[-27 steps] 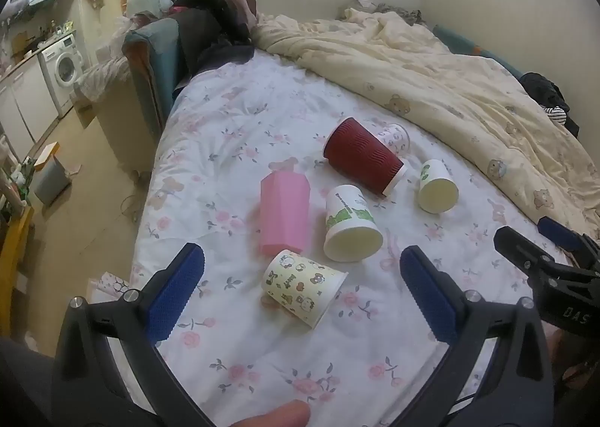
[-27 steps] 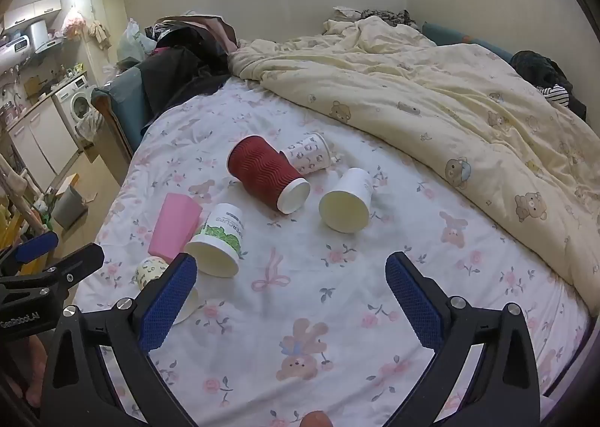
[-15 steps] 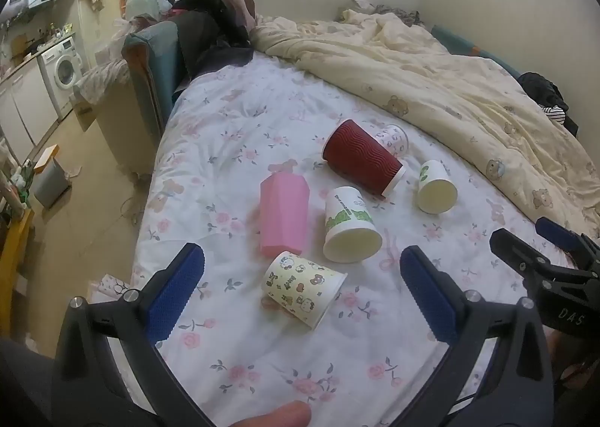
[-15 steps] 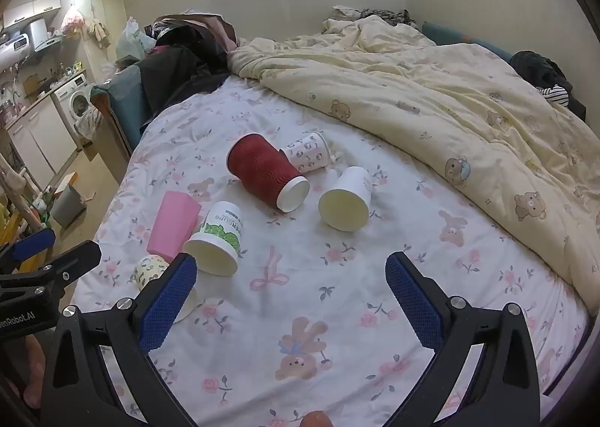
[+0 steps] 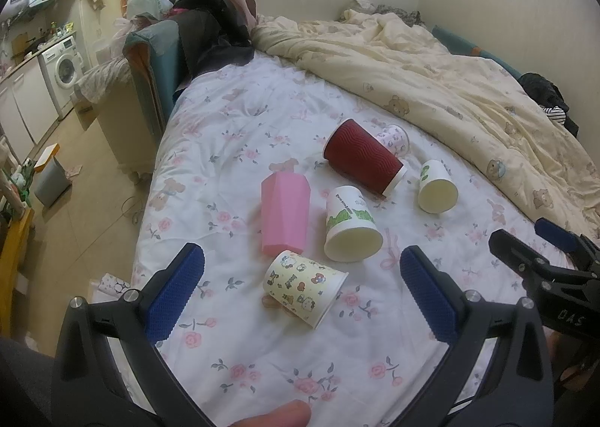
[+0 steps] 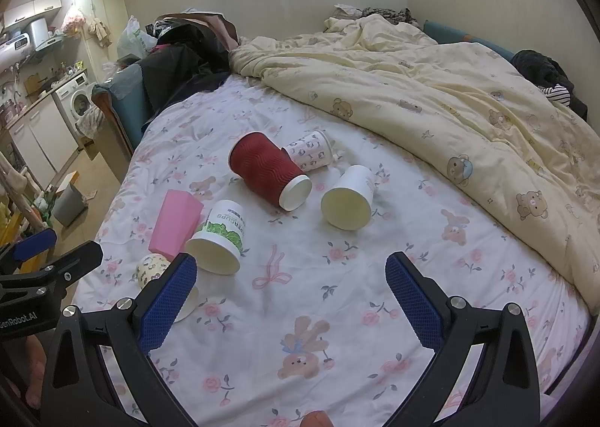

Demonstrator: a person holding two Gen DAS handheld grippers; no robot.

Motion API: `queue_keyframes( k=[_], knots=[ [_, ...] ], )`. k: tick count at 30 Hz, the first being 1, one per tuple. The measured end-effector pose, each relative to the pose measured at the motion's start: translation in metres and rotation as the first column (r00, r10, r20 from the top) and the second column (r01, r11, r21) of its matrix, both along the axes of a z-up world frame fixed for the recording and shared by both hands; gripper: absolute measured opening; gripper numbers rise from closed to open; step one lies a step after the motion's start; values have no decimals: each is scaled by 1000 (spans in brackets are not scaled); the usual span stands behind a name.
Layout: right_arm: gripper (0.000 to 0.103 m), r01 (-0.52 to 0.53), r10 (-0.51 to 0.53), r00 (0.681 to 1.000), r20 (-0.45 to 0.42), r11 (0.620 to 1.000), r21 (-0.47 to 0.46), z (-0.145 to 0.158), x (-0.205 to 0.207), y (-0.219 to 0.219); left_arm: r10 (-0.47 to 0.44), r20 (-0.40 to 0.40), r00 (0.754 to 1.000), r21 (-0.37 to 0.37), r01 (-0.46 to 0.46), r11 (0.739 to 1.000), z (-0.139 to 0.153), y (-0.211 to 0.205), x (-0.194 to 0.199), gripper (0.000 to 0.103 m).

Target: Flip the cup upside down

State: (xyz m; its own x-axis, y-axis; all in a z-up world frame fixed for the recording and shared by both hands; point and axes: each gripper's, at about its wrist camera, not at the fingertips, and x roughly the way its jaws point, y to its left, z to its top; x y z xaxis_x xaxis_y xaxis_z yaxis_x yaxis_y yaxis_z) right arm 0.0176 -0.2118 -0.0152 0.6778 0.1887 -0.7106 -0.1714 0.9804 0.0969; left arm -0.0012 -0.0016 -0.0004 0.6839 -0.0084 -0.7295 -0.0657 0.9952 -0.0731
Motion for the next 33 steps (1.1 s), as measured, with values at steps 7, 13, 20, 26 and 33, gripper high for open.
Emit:
queue_keyframes(
  k=[7, 13, 20, 26, 33],
  knots=[
    [103, 2, -2, 1000, 1, 1000, 1, 1, 0, 0, 0, -2, 1000, 1, 0, 1000, 1, 0, -1, 103],
    [103, -2, 2, 1000, -2, 1000, 3, -1, 0, 1, 1, 0, 1000, 0, -1, 1000, 0, 0, 0, 103],
    [103, -1, 1, 1000, -2, 1000, 4, -1, 0, 2, 2, 0, 1000, 2, -2, 1000, 0, 1, -1, 103],
    [103, -2, 2, 1000, -1, 1000, 3, -2, 0, 2, 3, 0, 1000, -2, -3, 1000, -1, 0, -2, 103],
    [103, -3, 3, 1000, -1, 1000, 2, -4, 0, 3, 5, 5, 1000, 0, -5, 1000, -3, 2, -6, 103]
  ],
)
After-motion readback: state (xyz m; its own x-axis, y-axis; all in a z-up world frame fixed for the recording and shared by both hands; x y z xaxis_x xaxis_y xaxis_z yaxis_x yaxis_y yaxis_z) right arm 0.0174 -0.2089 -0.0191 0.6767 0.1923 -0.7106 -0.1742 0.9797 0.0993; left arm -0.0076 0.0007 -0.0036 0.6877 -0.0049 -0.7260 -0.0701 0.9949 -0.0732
